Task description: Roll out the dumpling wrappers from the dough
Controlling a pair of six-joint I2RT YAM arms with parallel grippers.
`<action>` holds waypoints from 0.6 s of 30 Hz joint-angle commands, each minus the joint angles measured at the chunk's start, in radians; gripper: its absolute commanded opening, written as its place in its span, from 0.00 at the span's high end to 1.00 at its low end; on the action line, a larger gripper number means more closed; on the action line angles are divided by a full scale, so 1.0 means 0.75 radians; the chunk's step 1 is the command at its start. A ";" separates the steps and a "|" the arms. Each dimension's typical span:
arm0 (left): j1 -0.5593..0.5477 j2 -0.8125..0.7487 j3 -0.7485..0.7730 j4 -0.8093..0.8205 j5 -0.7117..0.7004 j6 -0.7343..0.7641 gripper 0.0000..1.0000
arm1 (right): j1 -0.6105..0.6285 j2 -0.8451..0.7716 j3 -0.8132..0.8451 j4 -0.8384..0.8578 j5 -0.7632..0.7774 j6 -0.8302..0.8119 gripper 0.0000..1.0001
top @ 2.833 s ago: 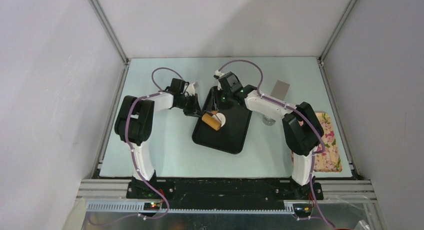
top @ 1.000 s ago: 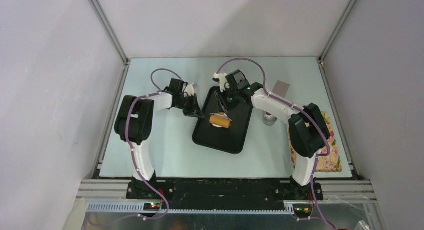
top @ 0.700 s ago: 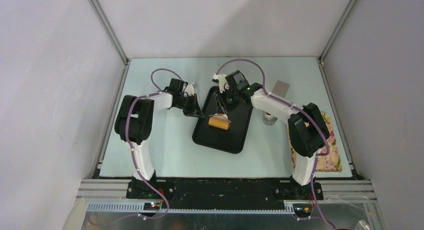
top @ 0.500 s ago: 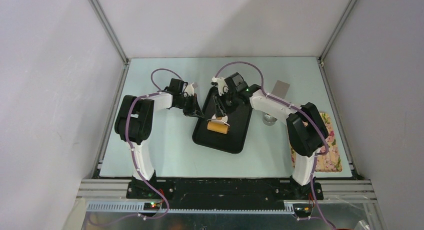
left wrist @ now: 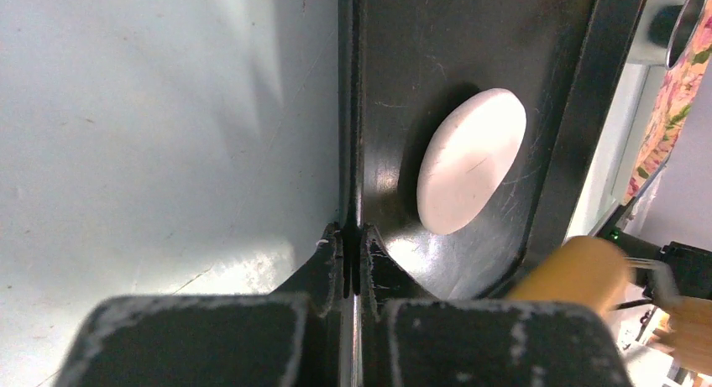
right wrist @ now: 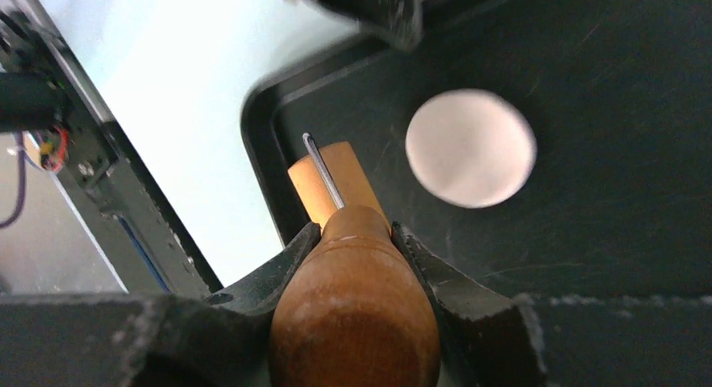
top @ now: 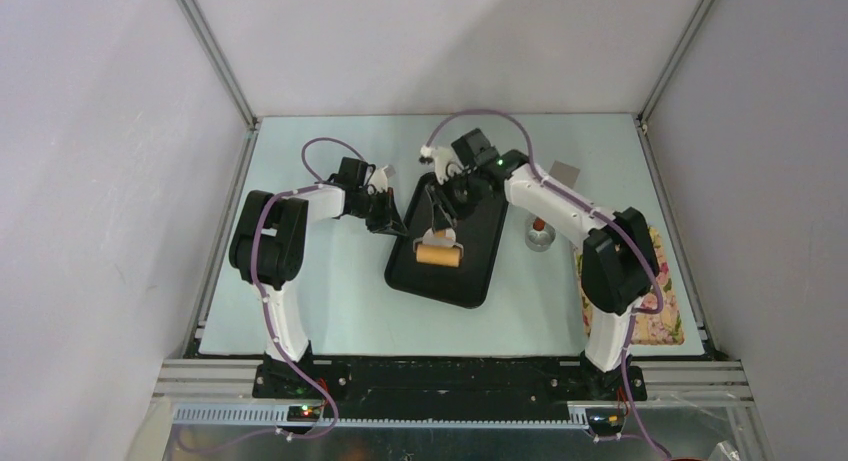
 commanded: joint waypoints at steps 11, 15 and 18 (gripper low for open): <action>0.015 0.060 -0.018 -0.128 -0.082 0.015 1.00 | -0.138 0.156 0.409 -0.032 0.011 -0.277 1.00; 0.015 0.061 -0.017 -0.130 -0.082 0.015 1.00 | -0.134 0.206 0.330 -0.057 -0.031 -0.333 1.00; 0.015 0.061 -0.016 -0.130 -0.081 0.016 1.00 | -0.125 0.182 0.228 -0.039 -0.052 -0.361 1.00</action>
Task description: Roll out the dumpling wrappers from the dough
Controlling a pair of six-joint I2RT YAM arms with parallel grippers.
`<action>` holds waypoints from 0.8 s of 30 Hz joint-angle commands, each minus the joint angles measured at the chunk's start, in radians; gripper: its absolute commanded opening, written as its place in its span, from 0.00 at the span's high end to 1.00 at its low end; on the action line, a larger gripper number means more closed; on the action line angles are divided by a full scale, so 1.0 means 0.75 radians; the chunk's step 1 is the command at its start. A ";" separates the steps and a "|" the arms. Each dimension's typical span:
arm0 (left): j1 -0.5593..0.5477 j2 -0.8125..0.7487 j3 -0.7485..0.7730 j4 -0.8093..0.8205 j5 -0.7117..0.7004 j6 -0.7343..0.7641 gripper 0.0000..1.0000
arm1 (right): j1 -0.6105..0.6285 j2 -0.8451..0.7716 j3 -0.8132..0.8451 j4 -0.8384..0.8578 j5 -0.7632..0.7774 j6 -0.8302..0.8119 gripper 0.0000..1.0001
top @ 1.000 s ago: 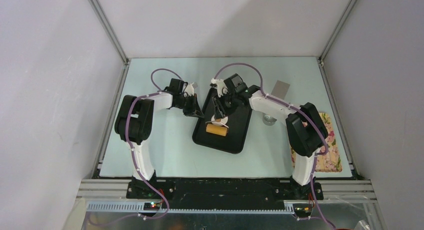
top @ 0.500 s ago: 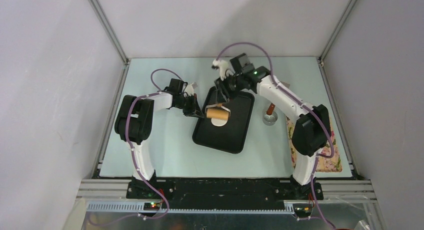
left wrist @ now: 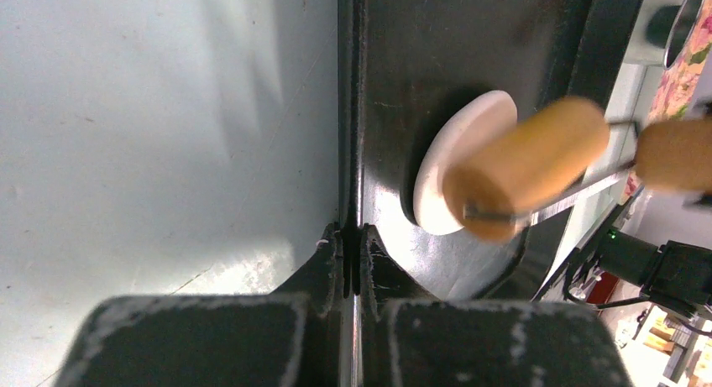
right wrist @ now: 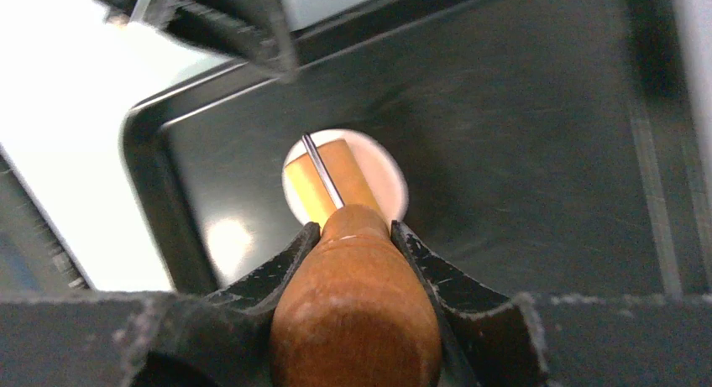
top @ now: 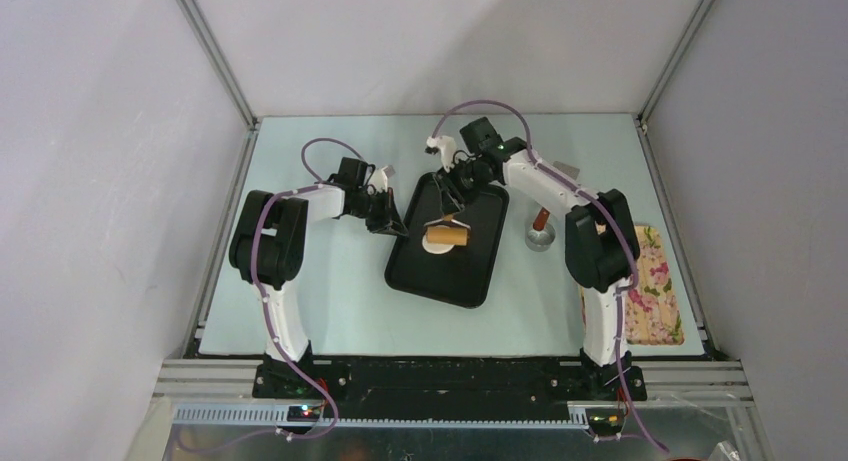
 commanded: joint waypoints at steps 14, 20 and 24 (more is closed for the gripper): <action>0.013 0.058 -0.018 -0.129 -0.089 0.021 1.00 | 0.037 -0.027 -0.297 -0.014 0.029 -0.060 1.00; 0.013 0.059 -0.016 -0.129 -0.085 0.021 1.00 | 0.038 -0.093 -0.308 -0.076 -0.090 -0.088 1.00; 0.012 0.060 -0.016 -0.128 -0.085 0.021 1.00 | 0.021 -0.207 -0.192 -0.102 -0.210 -0.082 1.00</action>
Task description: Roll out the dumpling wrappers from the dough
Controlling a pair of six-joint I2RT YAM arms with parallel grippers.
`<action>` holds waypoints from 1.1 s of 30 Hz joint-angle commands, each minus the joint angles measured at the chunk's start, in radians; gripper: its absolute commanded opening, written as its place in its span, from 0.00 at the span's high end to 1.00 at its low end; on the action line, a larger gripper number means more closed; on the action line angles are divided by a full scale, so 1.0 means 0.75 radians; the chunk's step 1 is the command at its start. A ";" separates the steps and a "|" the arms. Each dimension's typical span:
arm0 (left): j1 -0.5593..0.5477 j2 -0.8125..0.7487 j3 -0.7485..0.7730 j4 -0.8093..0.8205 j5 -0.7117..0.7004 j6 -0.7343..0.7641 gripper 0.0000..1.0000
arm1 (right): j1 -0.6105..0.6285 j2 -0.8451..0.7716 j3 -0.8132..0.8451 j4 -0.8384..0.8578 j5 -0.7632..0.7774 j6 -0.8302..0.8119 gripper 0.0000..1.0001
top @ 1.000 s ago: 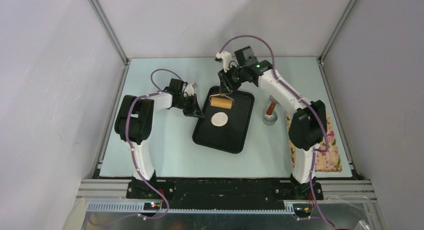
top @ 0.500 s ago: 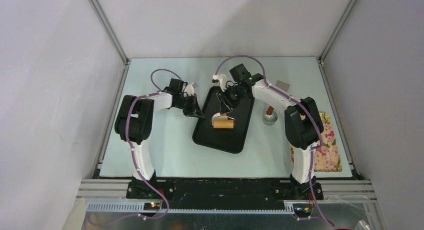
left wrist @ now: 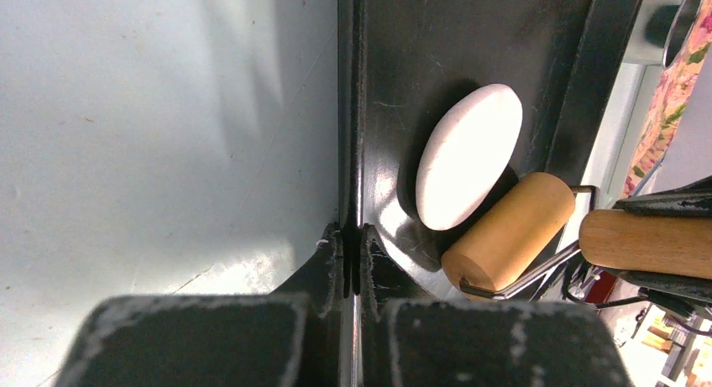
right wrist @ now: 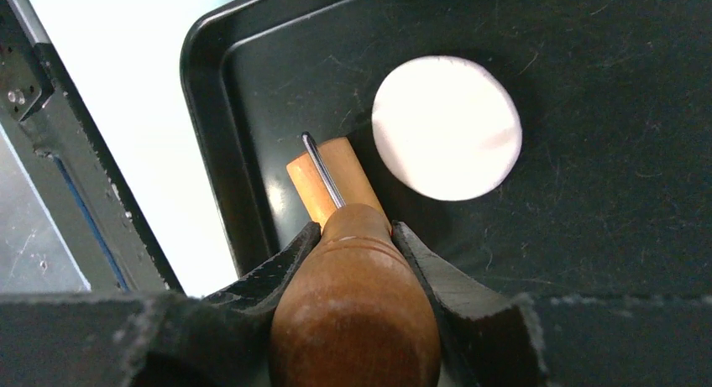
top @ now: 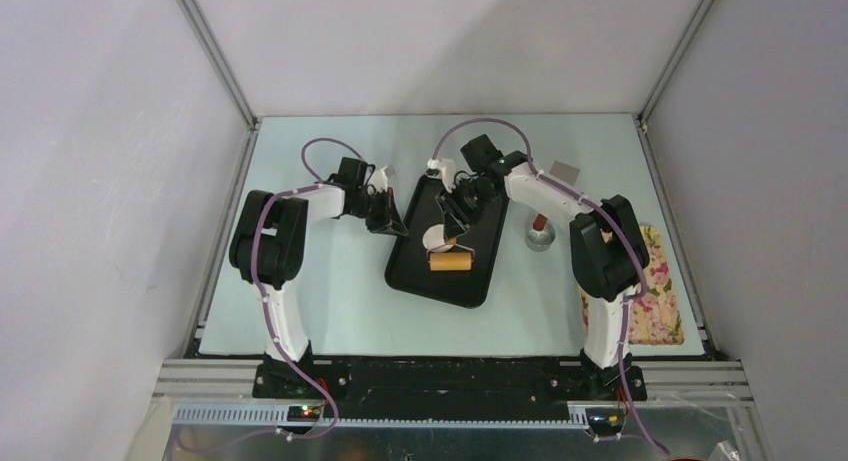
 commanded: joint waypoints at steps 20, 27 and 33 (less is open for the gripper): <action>0.012 0.057 -0.018 -0.126 -0.093 0.021 1.00 | -0.011 0.141 0.281 0.040 0.127 -0.250 1.00; 0.011 0.056 -0.019 -0.125 -0.095 0.020 1.00 | 0.005 0.097 0.055 0.027 0.127 -0.265 1.00; 0.011 0.056 -0.019 -0.125 -0.096 0.022 1.00 | 0.020 0.067 -0.095 0.055 0.121 -0.234 1.00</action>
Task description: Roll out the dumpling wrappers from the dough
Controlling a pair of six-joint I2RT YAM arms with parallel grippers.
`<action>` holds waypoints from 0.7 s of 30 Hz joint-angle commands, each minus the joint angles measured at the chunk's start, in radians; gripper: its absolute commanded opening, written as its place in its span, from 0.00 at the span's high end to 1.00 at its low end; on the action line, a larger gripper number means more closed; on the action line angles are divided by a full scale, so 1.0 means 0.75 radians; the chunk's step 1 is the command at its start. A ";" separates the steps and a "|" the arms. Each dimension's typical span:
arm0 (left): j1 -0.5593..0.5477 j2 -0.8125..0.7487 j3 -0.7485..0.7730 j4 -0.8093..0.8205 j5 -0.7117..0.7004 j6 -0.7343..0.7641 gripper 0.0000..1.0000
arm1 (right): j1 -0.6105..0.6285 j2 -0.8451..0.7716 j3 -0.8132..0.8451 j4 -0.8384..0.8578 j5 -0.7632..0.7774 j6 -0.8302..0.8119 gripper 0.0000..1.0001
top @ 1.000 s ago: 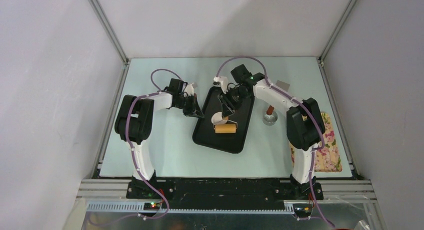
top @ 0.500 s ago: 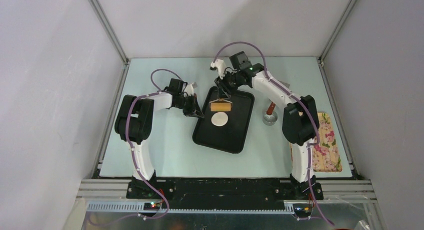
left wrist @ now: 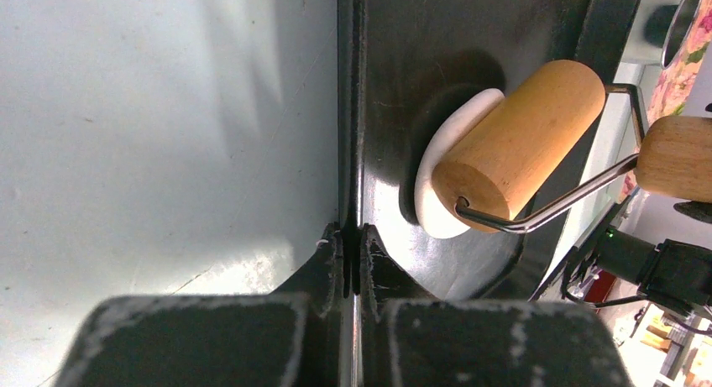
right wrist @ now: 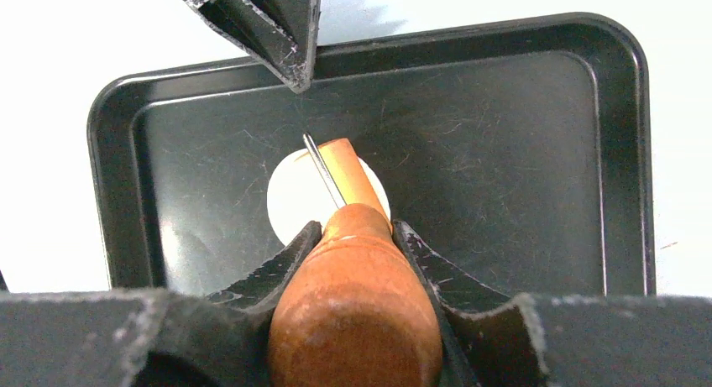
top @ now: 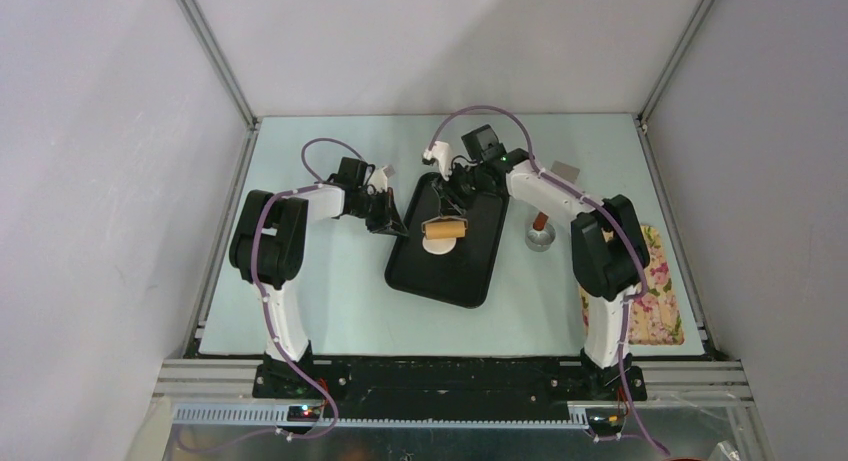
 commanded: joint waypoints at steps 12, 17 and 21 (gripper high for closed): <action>0.010 0.051 -0.022 -0.126 -0.099 0.021 1.00 | 0.069 0.079 -0.189 -0.196 0.019 0.142 1.00; 0.013 0.051 -0.021 -0.126 -0.095 0.021 1.00 | 0.072 0.036 -0.268 -0.129 0.072 0.237 1.00; 0.012 0.053 -0.020 -0.126 -0.097 0.021 1.00 | 0.096 -0.044 -0.367 -0.016 0.190 0.282 1.00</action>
